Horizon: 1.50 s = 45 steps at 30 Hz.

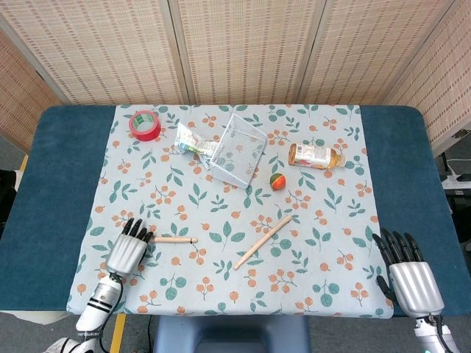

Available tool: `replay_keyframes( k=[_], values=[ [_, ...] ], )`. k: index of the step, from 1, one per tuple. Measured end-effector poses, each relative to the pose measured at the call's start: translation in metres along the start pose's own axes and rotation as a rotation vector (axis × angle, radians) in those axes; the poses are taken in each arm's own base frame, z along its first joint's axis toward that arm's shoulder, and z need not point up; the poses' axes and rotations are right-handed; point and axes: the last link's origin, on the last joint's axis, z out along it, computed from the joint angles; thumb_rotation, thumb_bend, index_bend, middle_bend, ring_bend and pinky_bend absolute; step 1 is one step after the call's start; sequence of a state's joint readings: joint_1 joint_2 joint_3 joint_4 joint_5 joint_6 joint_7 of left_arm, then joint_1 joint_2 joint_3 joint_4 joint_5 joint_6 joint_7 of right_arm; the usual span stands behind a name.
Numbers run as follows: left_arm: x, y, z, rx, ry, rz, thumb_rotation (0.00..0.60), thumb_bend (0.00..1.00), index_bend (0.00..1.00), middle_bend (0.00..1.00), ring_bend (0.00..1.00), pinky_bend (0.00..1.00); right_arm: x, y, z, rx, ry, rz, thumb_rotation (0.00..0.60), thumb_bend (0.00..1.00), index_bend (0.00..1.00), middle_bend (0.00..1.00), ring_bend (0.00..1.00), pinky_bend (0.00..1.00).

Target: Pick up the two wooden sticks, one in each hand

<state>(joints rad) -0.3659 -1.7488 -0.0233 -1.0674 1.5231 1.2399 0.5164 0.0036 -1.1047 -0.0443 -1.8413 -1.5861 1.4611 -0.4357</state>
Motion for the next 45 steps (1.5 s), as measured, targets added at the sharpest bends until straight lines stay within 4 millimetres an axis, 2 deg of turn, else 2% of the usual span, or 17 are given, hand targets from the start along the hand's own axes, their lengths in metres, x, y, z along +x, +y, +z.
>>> replay_keyframes(
  k=[10, 15, 19, 25, 31, 39, 45],
  values=[
    [-0.005, -0.004, 0.004, 0.025, 0.002, 0.043, 0.6, 0.44, 0.44, 0.5, 0.24, 0.17, -0.001, -0.001, 0.0, 0.006, -0.014, -0.002, 0.6, 0.3, 0.0, 0.0, 0.0, 0.02],
    [-0.003, -0.005, 0.004, 0.031, 0.01, 0.041, 0.6, 0.44, 0.5, 0.6, 0.31, 0.18, -0.001, -0.001, 0.0, 0.005, -0.016, -0.002, 0.6, 0.3, 0.0, 0.0, 0.0, 0.02],
    [-0.003, -0.006, 0.004, 0.034, 0.011, 0.044, 0.6, 0.44, 0.54, 0.65, 0.34, 0.18, -0.001, -0.001, 0.0, 0.004, -0.017, -0.002, 0.6, 0.3, 0.0, 0.0, 0.0, 0.02],
    [-0.002, -0.005, 0.003, 0.036, 0.03, 0.041, 0.6, 0.45, 0.64, 0.73, 0.39, 0.19, -0.002, -0.001, 0.0, 0.005, -0.02, -0.003, 0.6, 0.3, 0.0, 0.0, 0.0, 0.02],
    [0.002, -0.006, 0.001, 0.042, 0.084, 0.004, 0.6, 0.5, 0.83, 0.88, 0.49, 0.21, -0.004, -0.003, 0.001, 0.018, -0.022, -0.008, 0.6, 0.3, 0.0, 0.0, 0.0, 0.02],
    [0.004, -0.017, -0.005, 0.05, 0.165, -0.075, 0.6, 0.51, 0.87, 0.9, 0.54, 0.23, -0.013, -0.014, 0.007, 0.047, -0.013, -0.023, 0.6, 0.3, 0.0, 0.0, 0.0, 0.03],
    [0.012, -0.034, -0.013, 0.074, 0.24, -0.169, 0.6, 0.51, 0.87, 0.9, 0.55, 0.24, -0.02, -0.031, 0.032, 0.127, -0.006, -0.077, 0.6, 0.3, 0.0, 0.01, 0.0, 0.03]
  ],
)
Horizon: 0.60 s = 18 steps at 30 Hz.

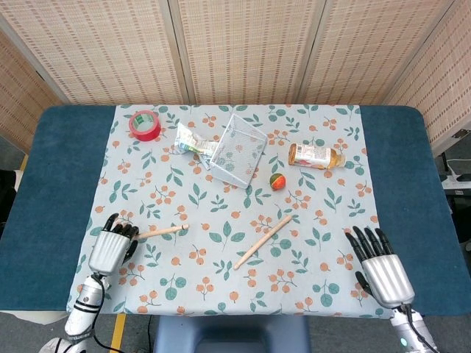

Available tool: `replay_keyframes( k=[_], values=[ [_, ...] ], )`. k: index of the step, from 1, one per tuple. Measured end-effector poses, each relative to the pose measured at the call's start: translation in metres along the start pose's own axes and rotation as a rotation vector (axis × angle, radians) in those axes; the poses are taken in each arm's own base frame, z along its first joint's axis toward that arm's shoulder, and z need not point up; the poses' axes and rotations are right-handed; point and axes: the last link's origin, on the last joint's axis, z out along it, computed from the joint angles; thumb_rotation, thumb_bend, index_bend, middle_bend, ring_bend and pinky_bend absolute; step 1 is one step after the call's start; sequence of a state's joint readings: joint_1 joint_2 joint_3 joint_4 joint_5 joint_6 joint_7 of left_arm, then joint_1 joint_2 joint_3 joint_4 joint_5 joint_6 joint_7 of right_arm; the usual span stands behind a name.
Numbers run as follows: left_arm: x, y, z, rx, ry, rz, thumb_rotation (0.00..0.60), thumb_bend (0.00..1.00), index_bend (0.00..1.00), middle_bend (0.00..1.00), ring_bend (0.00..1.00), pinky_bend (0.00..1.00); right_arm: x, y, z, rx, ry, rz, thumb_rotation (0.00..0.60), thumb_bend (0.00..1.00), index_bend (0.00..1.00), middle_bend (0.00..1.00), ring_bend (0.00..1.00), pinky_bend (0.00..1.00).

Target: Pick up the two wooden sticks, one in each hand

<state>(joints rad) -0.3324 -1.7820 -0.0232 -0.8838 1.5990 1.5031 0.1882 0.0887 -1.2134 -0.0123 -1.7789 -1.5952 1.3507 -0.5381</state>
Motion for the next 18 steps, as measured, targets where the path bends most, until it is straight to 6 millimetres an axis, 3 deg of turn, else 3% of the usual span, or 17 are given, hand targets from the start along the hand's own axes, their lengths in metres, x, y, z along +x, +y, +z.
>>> replay_keyframes(
  k=[6, 13, 18],
  values=[
    [0.007, -0.024, -0.008, 0.048, 0.009, 0.007, 0.6, 0.51, 0.87, 0.9, 0.55, 0.24, -0.011, -0.028, 0.052, 0.136, -0.019, -0.054, 0.6, 0.3, 0.1, 0.12, 0.0, 0.03],
    [0.006, -0.033, -0.014, 0.079, -0.008, 0.014, 0.6, 0.5, 0.87, 0.9, 0.55, 0.24, -0.025, -0.079, 0.128, 0.282, -0.016, -0.12, 0.6, 0.3, 0.23, 0.2, 0.0, 0.05],
    [0.006, -0.035, -0.013, 0.085, -0.009, 0.016, 0.6, 0.51, 0.87, 0.9, 0.55, 0.24, -0.035, -0.103, 0.153, 0.312, -0.02, -0.175, 0.6, 0.3, 0.25, 0.22, 0.0, 0.07]
  ],
)
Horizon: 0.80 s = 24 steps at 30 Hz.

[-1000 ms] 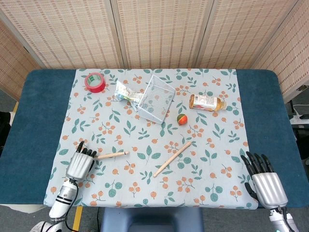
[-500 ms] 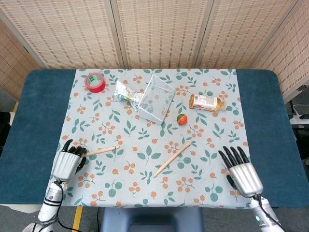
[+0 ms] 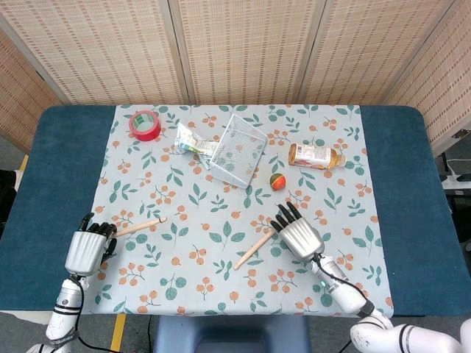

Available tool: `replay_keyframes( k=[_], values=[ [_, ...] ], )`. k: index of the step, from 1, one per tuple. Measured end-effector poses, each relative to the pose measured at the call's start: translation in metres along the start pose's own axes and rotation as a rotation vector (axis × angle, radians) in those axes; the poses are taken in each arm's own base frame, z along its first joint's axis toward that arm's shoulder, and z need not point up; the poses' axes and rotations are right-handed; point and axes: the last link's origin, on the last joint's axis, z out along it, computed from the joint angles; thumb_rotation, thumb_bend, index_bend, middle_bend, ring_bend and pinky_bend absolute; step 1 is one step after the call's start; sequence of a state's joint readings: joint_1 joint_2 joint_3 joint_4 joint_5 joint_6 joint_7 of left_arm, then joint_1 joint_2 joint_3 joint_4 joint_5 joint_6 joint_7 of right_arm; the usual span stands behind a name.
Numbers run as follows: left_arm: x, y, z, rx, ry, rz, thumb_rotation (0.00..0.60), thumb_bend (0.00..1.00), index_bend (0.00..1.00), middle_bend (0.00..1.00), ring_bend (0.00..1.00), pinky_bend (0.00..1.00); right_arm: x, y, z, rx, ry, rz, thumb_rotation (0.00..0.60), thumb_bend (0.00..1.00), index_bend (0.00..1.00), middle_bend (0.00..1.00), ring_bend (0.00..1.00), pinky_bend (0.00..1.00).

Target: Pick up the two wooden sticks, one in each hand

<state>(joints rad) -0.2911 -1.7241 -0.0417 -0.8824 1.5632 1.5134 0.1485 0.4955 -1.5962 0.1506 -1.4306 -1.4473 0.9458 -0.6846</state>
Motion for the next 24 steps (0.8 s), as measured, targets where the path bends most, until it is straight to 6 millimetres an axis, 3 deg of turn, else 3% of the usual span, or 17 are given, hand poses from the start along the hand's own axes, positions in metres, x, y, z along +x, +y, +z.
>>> replay_keyframes(
  k=[13, 24],
  values=[
    [-0.003, 0.002, 0.001, -0.009, -0.002, 0.001, 0.6, 0.51, 0.87, 0.9, 0.55, 0.24, -0.009, -0.02, 0.025, -0.009, -0.007, -0.043, 0.6, 0.3, 0.46, 0.38, 0.13, 0.14],
    [-0.003, 0.001, 0.001, -0.011, -0.003, 0.027, 0.6, 0.51, 0.87, 0.9, 0.55, 0.24, -0.01, -0.025, 0.024, -0.001, 0.008, -0.103, 0.6, 0.3, 0.53, 0.43, 0.19, 0.18]
  ],
)
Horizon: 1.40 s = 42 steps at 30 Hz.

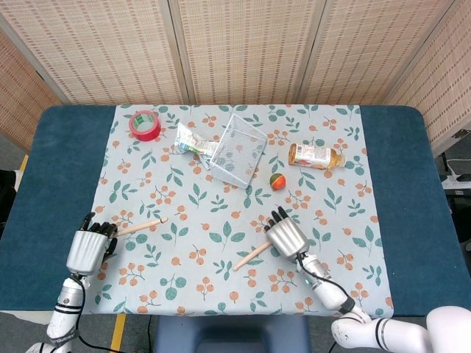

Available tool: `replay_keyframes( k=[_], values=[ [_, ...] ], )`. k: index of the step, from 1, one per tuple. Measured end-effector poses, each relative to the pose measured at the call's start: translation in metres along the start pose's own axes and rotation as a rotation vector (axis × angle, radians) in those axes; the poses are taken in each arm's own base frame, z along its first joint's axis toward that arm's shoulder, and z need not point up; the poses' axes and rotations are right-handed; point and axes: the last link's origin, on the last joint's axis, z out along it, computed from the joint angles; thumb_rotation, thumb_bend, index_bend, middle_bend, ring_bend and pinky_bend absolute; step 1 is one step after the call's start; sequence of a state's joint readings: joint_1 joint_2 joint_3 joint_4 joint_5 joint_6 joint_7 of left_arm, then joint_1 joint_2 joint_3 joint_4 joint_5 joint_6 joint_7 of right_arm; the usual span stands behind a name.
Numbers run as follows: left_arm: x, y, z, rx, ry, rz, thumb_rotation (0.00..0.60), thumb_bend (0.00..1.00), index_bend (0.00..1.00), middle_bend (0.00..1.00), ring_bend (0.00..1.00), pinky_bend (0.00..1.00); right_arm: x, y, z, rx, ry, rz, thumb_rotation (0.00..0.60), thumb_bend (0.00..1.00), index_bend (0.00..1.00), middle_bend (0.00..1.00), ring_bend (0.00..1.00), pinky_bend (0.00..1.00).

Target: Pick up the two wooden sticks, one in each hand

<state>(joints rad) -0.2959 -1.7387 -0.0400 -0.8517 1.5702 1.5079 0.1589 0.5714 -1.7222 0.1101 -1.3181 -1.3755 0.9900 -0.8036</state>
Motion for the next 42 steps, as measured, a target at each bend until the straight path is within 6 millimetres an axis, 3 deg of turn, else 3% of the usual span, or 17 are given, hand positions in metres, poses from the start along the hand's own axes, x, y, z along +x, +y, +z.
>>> replay_keyframes(
  k=[7, 9, 15, 19, 30, 37, 42],
  values=[
    [0.0, 0.0, 0.001, 0.001, 0.003, 0.013, 0.6, 0.5, 0.87, 0.9, 0.55, 0.24, -0.006, 0.0, -0.002, -0.009, -0.027, -0.028, 0.6, 0.3, 0.52, 0.43, 0.2, 0.19],
    [0.0, 0.0, 0.001, 0.001, 0.001, 0.012, 0.6, 0.5, 0.87, 0.9, 0.55, 0.24, -0.007, -0.001, -0.003, -0.008, -0.033, -0.033, 0.6, 0.3, 0.55, 0.45, 0.24, 0.22],
    [0.001, 0.0, 0.001, 0.002, 0.002, 0.002, 0.6, 0.5, 0.87, 0.9, 0.55, 0.24, -0.002, 0.0, -0.003, -0.017, 0.006, -0.014, 0.6, 0.3, 0.89, 0.69, 0.55, 0.38],
    [0.001, 0.0, 0.002, 0.005, -0.003, -0.006, 0.6, 0.5, 0.87, 0.9, 0.55, 0.24, 0.003, 0.004, -0.006, -0.025, 0.057, 0.017, 0.6, 0.3, 0.98, 0.77, 0.62, 0.42],
    [0.006, 0.006, 0.006, 0.016, -0.019, -0.128, 0.6, 0.51, 0.87, 0.91, 0.57, 0.25, 0.015, 0.006, -0.015, -0.041, 0.123, 0.178, 0.6, 0.3, 1.0, 0.82, 0.68, 0.44],
    [0.021, 0.016, 0.017, 0.016, -0.041, -0.257, 0.6, 0.51, 0.87, 0.91, 0.58, 0.26, 0.045, -0.021, -0.005, -0.018, 0.201, 0.45, 0.6, 0.3, 1.0, 0.82, 0.68, 0.44],
    [0.04, 0.034, 0.027, -0.009, -0.055, -0.344, 0.6, 0.51, 0.87, 0.91, 0.58, 0.26, 0.067, -0.041, 0.01, -0.01, 0.254, 0.549, 0.6, 0.3, 1.0, 0.82, 0.68, 0.44]
  ],
)
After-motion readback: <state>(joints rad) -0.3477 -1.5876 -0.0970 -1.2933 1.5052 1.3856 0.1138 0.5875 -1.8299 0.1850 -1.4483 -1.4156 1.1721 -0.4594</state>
